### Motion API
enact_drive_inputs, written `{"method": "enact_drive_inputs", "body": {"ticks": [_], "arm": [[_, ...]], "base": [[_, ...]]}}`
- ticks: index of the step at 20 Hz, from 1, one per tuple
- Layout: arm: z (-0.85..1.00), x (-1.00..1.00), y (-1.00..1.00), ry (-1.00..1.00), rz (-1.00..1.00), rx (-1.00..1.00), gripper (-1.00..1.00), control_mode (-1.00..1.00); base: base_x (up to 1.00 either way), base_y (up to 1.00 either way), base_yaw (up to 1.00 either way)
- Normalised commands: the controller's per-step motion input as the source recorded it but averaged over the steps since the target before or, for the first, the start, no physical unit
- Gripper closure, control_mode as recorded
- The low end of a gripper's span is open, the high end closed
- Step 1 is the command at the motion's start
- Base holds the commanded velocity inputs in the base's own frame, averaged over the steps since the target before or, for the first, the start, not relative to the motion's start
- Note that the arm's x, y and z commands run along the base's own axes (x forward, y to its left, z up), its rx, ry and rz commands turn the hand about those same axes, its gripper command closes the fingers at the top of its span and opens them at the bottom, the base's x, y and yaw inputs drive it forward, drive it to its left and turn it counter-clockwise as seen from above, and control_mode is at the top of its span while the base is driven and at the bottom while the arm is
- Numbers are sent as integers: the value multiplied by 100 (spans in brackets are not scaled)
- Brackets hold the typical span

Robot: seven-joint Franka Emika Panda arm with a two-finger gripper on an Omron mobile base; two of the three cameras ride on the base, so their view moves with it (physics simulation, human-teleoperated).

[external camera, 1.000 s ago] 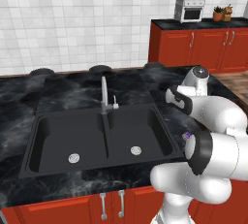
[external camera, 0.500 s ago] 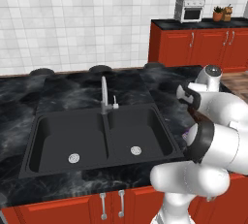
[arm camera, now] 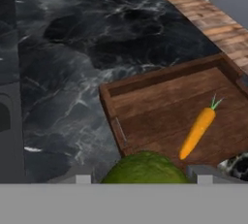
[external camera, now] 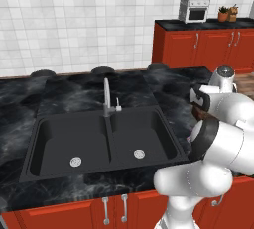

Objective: Pick up all produce items and place them in the sink. Turn on the sink faucet to wash them. Then turn the sink off and put them in the tray.

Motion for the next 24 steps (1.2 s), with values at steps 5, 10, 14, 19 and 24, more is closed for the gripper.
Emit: {"method": "enact_drive_inputs", "body": {"ticks": [5, 10, 14, 19, 24], "arm": [[0, -14, -47, 2, -15, 0, 100, -100], [-6, -4, -45, 4, -12, 0, 100, -100], [-32, 0, -37, 10, -8, 1, 100, -100], [-35, 0, -18, 10, -3, 1, 100, -100], [-34, 0, -2, 5, 0, 3, 100, -100]], "base": [[0, 0, 0], [0, 0, 0], [0, 0, 0], [0, 0, 0], [0, 0, 0]]}}
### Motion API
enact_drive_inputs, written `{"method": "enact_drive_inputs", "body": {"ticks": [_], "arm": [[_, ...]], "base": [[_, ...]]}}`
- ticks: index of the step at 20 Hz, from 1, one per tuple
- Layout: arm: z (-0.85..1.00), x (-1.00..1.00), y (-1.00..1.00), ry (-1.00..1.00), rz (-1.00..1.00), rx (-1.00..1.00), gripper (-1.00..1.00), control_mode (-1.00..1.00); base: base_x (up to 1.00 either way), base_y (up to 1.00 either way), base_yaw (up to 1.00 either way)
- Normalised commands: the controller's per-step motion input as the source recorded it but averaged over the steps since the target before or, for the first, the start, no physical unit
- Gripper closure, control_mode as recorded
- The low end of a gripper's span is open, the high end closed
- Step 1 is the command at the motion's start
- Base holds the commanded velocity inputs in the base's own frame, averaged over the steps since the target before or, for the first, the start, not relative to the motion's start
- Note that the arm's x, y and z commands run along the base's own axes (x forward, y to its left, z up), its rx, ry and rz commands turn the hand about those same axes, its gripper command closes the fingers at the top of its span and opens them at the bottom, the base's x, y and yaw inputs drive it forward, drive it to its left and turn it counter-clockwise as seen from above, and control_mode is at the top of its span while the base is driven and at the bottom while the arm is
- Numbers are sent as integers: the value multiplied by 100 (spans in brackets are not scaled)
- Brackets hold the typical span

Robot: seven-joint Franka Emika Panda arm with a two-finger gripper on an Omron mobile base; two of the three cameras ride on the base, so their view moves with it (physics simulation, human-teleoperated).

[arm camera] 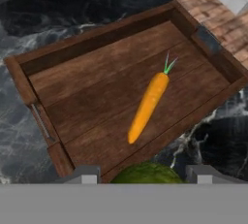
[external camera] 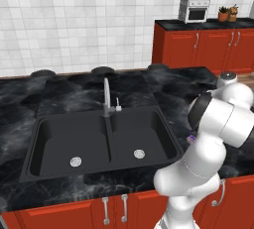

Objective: Pick up all produce items and place them in the sink. Turn on the sink faucet to wash them. Then turn the sink off and put them in the tray.

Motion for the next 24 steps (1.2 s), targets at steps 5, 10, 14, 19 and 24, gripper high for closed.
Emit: {"method": "enact_drive_inputs", "body": {"ticks": [5, 10, 14, 19, 24], "arm": [[-28, 0, 0, 1, 0, 7, 100, -100], [-22, 5, -7, 0, 0, 7, 100, -100], [-22, 27, -5, 0, 0, 7, 100, -100], [-22, 34, 0, 0, 0, 6, 100, -100], [-25, 38, 0, 0, 0, 6, -100, -100]], "base": [[0, 0, 0], [0, 0, 0], [0, 0, 0], [0, 0, 0], [0, 0, 0]]}}
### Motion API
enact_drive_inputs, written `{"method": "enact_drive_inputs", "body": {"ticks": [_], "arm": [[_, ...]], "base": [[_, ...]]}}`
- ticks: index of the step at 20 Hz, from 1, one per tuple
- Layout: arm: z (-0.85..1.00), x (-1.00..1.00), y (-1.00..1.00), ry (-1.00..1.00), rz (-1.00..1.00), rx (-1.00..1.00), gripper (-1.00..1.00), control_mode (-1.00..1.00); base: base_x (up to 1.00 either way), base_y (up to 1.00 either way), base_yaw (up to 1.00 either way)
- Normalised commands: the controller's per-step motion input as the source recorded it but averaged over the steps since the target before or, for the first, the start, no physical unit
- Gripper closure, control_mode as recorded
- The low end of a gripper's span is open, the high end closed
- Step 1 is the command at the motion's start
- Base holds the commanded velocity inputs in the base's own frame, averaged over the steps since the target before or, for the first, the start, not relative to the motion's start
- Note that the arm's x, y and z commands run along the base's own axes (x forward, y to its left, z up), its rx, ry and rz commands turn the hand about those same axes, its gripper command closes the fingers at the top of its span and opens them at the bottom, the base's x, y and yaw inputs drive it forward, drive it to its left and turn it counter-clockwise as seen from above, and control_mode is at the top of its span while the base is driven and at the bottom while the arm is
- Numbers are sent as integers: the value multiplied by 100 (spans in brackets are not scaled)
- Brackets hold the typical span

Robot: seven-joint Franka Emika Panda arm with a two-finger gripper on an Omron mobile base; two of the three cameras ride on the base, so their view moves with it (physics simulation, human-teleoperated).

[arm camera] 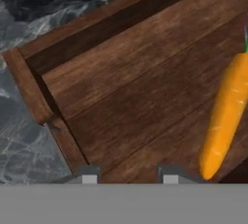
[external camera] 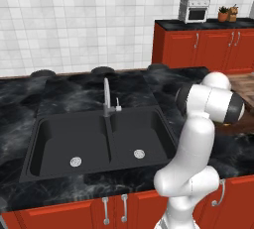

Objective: Pick up all produce items and place them in the sink. Turn on the sink faucet to wash them. Then turn the sink off and put them in the tray.

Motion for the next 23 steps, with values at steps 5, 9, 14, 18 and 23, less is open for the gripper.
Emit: {"method": "enact_drive_inputs", "body": {"ticks": [5, 9, 14, 18, 23], "arm": [[-7, 29, 0, 0, 0, 8, -100, -100], [3, 14, 0, -1, 0, 2, -100, -100], [24, 1, 5, -5, 0, -2, -100, -100], [40, -10, 21, -9, 0, -7, -100, -100], [44, -19, 23, -11, 0, -8, -100, -100]], "base": [[0, 0, 0], [0, 0, 0], [0, 0, 0], [0, 0, 0], [0, 0, 0]]}}
